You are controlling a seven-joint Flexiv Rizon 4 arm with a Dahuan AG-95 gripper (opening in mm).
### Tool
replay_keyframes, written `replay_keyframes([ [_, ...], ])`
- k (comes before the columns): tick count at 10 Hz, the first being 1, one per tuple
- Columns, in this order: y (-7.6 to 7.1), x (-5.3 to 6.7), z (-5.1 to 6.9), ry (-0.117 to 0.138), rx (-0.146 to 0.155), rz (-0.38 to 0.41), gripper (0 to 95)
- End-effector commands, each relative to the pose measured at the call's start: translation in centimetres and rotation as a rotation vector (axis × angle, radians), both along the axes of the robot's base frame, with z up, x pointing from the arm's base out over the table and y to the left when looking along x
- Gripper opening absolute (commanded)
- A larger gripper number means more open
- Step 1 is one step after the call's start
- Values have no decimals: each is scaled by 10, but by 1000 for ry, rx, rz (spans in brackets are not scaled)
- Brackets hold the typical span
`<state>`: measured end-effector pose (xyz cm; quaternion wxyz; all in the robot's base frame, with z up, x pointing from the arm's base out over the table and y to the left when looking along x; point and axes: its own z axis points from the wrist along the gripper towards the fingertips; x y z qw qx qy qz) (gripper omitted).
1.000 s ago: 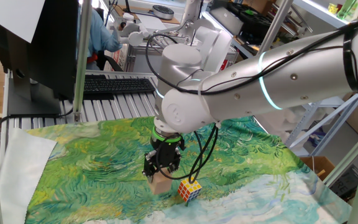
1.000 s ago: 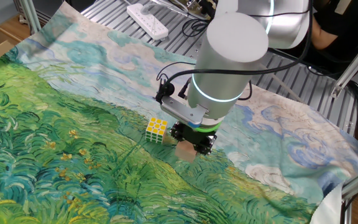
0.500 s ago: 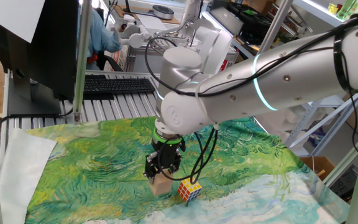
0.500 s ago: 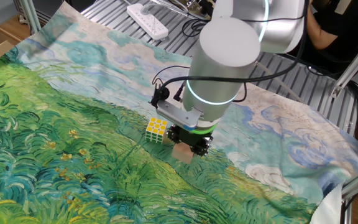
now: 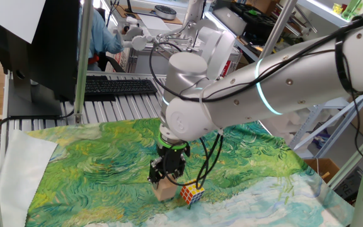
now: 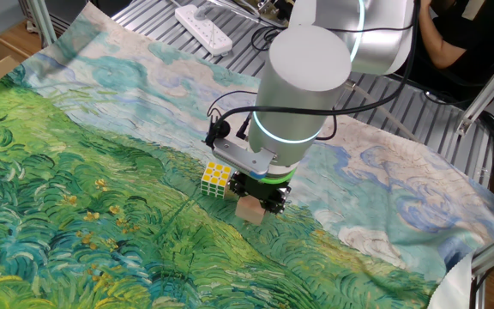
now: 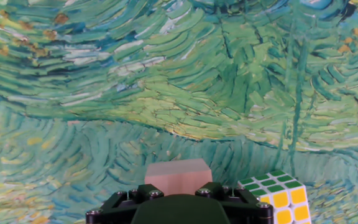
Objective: Pick up the small block on the left and move it to the right
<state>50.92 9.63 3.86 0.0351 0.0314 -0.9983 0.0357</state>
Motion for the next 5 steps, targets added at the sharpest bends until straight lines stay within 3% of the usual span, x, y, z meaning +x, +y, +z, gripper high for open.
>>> replay_keyframes([
  [1, -1, -4, -1, 0, -2, -7, 0],
  [5, 2, -5, 2, 2, 0, -17, 0],
])
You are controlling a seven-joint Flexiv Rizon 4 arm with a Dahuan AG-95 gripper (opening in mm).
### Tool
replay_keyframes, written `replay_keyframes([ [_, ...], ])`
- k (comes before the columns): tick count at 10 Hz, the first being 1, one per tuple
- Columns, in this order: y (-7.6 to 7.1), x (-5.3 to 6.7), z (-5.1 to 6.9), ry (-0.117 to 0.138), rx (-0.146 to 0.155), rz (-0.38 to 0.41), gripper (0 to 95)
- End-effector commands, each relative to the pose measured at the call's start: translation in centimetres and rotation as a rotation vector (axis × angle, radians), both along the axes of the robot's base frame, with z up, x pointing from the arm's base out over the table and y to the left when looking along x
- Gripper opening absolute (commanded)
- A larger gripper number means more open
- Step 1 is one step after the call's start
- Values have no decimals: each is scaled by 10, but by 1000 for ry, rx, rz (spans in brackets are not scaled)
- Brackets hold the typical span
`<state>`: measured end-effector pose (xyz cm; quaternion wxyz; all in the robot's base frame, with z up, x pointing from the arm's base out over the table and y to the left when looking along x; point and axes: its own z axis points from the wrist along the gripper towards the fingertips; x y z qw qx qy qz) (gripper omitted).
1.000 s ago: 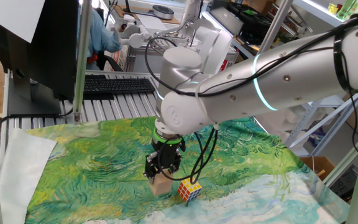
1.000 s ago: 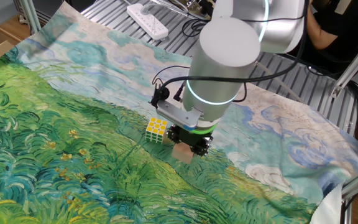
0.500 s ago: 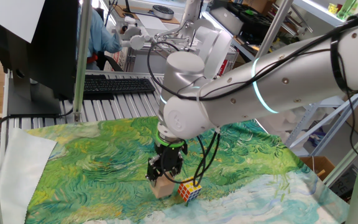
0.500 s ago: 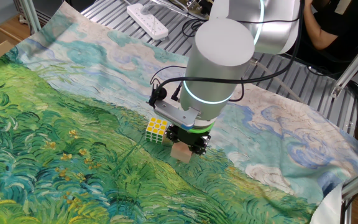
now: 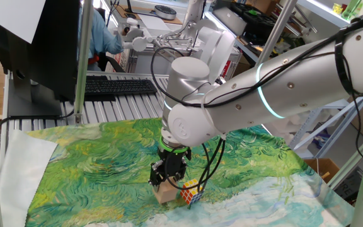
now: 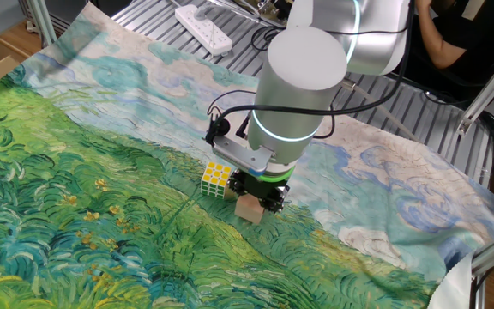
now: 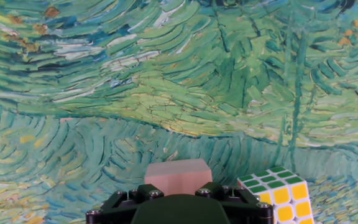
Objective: Pick up the small block on the left and move it to the right
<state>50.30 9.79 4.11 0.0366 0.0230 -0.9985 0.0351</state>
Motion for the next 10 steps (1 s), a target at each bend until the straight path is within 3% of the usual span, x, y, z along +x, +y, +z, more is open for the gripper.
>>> replay_keyframes([
  [1, 0, 1, -1, 0, 0, 2, 0],
  [4, 0, 0, -1, 0, -2, 14, 0],
  [8, 0, 0, -1, -1, -11, -3, 760],
  [9, 0, 0, -1, -2, -17, -14, 760],
  [10, 0, 0, -1, -2, -27, -11, 950],
])
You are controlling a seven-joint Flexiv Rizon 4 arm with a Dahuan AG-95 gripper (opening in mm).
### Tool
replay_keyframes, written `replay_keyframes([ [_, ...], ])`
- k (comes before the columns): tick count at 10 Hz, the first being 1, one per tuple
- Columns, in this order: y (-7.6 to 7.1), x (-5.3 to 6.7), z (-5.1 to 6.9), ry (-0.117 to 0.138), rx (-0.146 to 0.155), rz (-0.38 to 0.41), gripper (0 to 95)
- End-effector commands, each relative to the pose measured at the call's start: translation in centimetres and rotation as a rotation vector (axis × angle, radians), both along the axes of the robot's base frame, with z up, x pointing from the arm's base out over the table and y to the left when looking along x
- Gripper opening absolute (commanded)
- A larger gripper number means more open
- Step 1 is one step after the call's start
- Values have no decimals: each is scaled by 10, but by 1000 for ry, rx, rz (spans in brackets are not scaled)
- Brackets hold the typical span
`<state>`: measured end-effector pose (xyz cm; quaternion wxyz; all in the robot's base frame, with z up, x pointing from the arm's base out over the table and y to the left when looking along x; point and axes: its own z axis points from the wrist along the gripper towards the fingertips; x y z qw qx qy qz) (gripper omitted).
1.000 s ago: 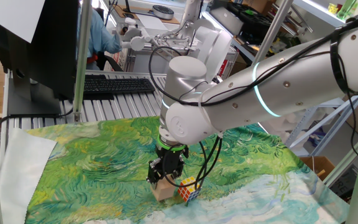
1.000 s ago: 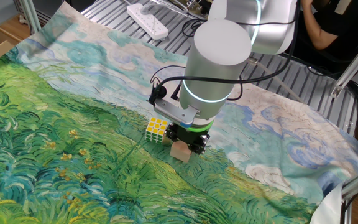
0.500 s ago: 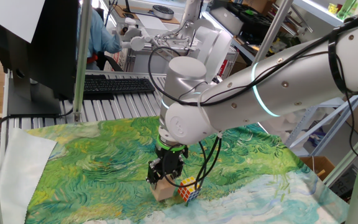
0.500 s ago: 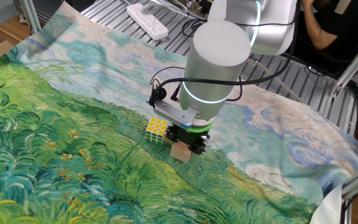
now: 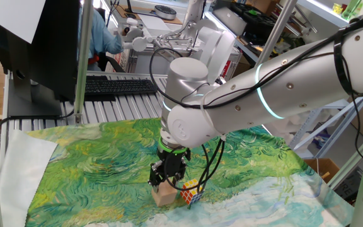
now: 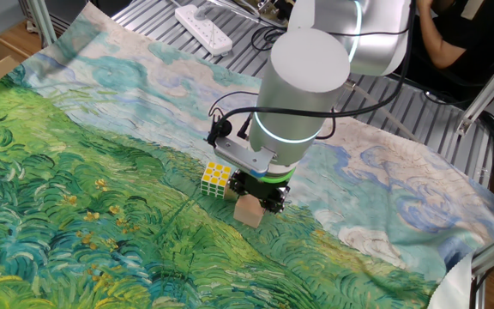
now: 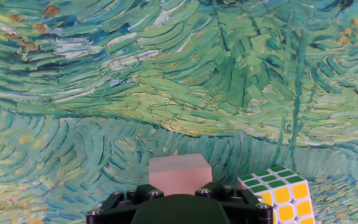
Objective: Pick up the small block on the left and move it to the right
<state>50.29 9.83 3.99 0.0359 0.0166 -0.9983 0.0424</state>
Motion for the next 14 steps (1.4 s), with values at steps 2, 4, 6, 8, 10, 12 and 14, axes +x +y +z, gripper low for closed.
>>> replay_keyframes([
  [2, 0, 0, 0, 1, -8, 9, 950],
  [4, 0, -1, 1, -1, 1, 5, 950],
  [6, 4, -2, 4, -1, 1, 0, 760],
  [8, 11, -5, 13, -2, 0, -13, 950],
  [10, 16, -7, 21, -1, 0, -21, 950],
  [12, 17, -7, 27, -1, 0, -20, 950],
  [14, 17, -8, 37, 2, -1, -19, 950],
])
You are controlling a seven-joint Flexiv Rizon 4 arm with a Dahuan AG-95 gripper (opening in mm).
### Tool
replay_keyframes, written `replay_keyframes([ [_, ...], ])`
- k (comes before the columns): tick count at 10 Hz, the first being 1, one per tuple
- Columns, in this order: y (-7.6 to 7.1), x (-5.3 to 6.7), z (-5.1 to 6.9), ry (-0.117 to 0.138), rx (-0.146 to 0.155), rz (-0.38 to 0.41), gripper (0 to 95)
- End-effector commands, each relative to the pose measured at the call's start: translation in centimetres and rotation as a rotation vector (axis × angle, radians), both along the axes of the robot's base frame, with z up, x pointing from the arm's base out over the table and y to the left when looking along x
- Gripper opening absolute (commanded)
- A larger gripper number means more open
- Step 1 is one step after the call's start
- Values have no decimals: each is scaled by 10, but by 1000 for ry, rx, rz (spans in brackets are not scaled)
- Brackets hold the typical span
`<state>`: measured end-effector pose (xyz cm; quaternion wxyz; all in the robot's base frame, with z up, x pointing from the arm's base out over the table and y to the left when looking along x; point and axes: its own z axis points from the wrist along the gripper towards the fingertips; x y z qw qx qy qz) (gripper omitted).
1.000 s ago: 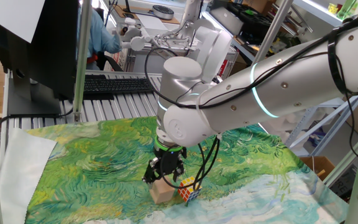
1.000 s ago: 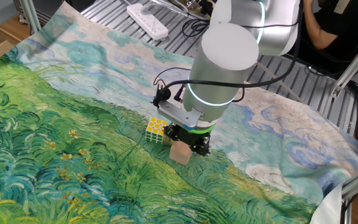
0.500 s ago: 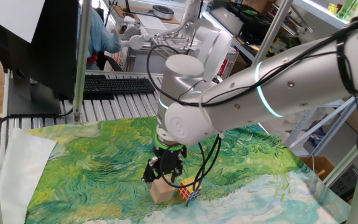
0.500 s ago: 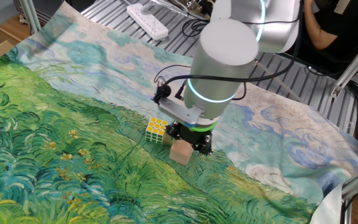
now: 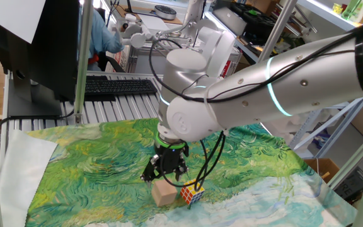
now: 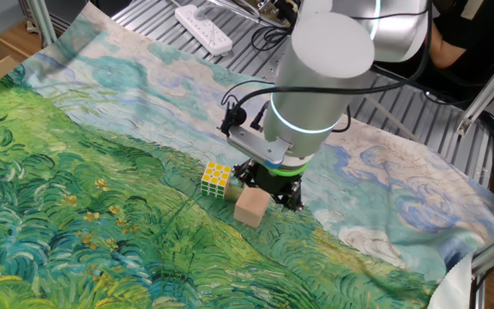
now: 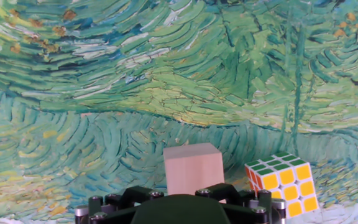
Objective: Pick up the small block on the left and move it to the right
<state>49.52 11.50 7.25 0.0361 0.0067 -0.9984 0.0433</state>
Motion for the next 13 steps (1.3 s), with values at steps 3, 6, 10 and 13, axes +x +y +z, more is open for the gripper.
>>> replay_keyframes([
  [3, 0, -2, 21, 8, 0, 1, 950],
  [6, -6, -6, 45, 14, -8, -2, 950],
  [10, -17, -12, 72, 49, -10, 1, 950],
  [13, -17, -12, 73, 47, -12, -42, 950],
])
